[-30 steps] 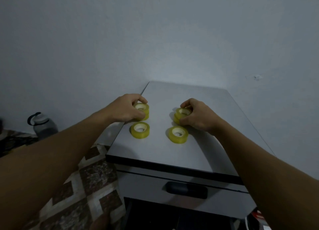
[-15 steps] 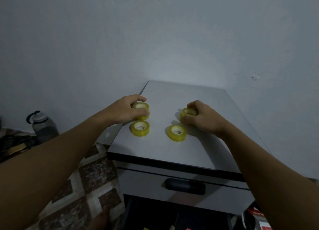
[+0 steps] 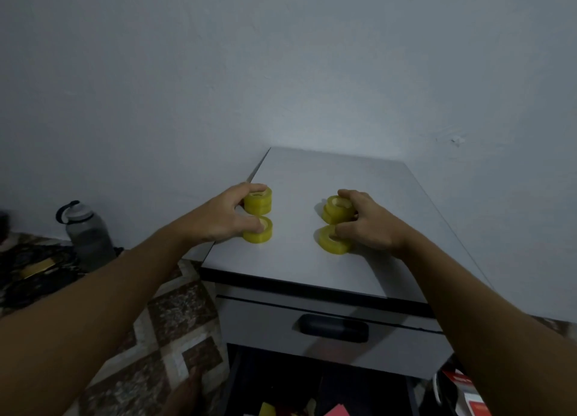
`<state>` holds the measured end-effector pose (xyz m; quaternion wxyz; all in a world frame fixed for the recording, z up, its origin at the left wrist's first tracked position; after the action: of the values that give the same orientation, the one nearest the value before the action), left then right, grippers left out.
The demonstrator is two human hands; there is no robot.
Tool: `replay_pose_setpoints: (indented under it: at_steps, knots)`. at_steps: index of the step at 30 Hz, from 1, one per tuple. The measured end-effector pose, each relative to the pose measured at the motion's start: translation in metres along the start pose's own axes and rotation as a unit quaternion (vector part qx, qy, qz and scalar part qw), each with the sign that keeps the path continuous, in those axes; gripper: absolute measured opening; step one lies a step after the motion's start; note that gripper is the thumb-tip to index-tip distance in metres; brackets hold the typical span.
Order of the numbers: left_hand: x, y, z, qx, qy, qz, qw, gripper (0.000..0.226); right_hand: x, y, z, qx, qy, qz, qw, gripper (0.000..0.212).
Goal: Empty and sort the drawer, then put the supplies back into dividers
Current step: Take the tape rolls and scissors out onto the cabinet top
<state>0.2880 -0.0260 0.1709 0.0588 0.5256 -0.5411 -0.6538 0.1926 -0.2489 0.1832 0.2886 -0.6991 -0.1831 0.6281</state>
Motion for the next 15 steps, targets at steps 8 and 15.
replay_pose_setpoints:
  at_steps: [8, 15]
  knots:
    - [0.0000, 0.0023, 0.0042, -0.003, -0.005, -0.015, 1.000, 0.094, -0.0046, 0.0026, 0.0019, -0.007, 0.030, -0.004, 1.000, 0.082]
    - [0.0000, 0.0009, 0.0044, -0.003, -0.006, -0.020, 1.000, 0.097, -0.0051, 0.0011, 0.0003, -0.011, 0.036, 0.005, 0.999, 0.080]
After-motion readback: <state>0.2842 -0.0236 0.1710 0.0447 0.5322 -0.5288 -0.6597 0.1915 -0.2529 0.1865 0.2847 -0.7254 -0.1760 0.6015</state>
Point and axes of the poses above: each hand's wrist, its own z-axis away from the middle knuckle, its own x-axis out of the palm, y = z × x, the point moved 10 cm from there along -z, towards the middle knuckle, and after that the axes turned 2 degrees about -z, right-handed, at the moved point
